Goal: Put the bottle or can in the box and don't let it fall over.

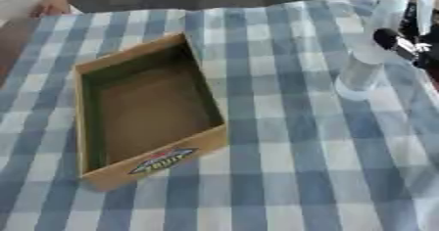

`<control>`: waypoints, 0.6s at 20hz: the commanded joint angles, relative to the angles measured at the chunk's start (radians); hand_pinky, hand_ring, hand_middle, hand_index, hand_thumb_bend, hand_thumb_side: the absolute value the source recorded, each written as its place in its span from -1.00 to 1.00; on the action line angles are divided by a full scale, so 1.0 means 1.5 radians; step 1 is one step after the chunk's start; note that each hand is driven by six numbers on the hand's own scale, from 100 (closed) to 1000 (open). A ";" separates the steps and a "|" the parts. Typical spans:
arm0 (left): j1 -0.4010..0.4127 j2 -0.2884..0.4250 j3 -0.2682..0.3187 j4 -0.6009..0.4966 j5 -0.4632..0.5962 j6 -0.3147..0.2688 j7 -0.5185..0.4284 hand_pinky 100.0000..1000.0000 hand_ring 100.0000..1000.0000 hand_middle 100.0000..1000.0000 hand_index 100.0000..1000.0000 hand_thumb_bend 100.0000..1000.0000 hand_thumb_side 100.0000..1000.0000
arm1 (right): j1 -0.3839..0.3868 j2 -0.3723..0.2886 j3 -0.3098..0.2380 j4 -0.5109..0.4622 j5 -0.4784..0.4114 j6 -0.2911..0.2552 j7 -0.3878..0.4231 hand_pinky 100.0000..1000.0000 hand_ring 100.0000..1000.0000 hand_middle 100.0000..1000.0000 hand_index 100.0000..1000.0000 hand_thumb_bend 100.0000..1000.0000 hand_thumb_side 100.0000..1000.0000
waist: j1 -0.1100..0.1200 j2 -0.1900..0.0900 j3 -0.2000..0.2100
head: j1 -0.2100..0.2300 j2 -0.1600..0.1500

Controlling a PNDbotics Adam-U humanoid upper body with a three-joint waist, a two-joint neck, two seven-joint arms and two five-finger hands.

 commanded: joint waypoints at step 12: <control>-0.006 0.008 0.003 -0.010 0.003 -0.002 -0.006 1.00 1.00 0.47 0.35 -1.00 0.15 | -0.027 0.019 0.020 0.020 0.058 -0.013 0.057 0.64 0.82 1.00 0.69 -0.39 -0.72 | 0.001 -0.002 0.005 | -0.006 -0.012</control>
